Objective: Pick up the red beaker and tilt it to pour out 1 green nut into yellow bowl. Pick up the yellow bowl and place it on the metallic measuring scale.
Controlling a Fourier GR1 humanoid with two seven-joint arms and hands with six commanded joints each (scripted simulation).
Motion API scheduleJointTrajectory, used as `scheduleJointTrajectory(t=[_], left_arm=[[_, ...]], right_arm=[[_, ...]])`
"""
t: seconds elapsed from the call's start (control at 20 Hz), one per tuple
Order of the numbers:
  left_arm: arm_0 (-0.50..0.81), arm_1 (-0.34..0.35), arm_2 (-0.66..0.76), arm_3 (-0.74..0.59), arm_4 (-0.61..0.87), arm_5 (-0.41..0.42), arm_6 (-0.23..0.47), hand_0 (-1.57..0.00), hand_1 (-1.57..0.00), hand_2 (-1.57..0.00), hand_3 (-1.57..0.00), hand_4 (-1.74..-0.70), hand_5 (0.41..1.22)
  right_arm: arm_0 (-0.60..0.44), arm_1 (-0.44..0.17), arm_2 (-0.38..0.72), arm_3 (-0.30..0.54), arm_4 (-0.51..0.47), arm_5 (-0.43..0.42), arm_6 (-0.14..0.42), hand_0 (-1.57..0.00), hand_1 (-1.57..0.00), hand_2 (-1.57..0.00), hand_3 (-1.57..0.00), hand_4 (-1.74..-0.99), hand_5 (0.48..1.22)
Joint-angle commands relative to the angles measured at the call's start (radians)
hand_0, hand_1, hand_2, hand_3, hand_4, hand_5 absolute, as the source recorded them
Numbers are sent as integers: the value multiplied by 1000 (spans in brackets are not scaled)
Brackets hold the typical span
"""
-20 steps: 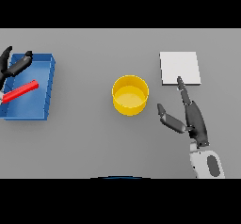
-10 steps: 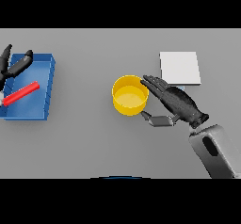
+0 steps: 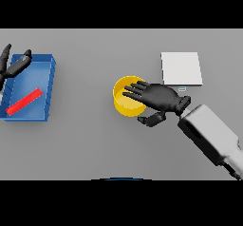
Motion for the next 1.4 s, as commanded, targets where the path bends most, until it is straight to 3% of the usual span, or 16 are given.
scheduleJointTrajectory(t=[0.0, 0.4, 0.7, 0.8, 0.9, 0.95, 1.1, 1.2, 1.35], left_arm=[[4, 0, 0, -2, 1, -2, -5, 0, 1, 1, 1, -722, 687], [9, 3, 12, 18, 9, -13, -34, 1, 1, 1, 1, -723, 684], [20, 15, 18, 9, 18, -23, -43, 1, 1, 1, 1, -719, 686], [19, 18, 20, 12, 18, -27, -47, 1, 1, 1, 1, -713, 686], [17, 13, 19, 15, 19, -31, -50, 1, 1, 1, 1, -714, 691], [19, 6, 17, 17, 20, -27, -51, 1, 1, 1, 1, -716, 692], [13, 4, 16, 22, 14, -22, -45, 1, 1, 1, 1, -719, 693], [18, 13, 23, 3, 21, -20, -54, 1, 1, 1, 1, -724, 696], [29, 19, 19, 0, 20, -26, -60, 1, 1, 1, 1, -725, 694]], right_arm=[[-12, 4, 21, 13, 10, 19, -11, 1, 1, 1, 1, -1223, 705], [-140, 50, 112, 193, 84, 64, -18, 1, 1, 1, 1, -1266, 720], [-165, 79, 116, 228, 71, 112, 1, 1, 1, 1, 1, -1305, 763], [-166, 92, 108, 237, 60, 133, 26, -3, -16, -19, -43, -1336, 810], [-170, 93, 113, 251, 67, 130, 14, -287, -236, -176, -173, -1387, 873], [-170, 90, 120, 252, 75, 121, 3, -544, -473, -310, -262, -1420, 943], [-170, 80, 122, 244, 69, 128, -5, -1045, -1009, -870, -574, -1552, 1079], [-166, 74, 123, 239, 63, 116, -14, -1235, -1211, -1122, -834, -1614, 1130], [-163, 64, 136, 220, 63, 104, -3, -1399, -1387, -1222, -1117, -1676, 1174]])
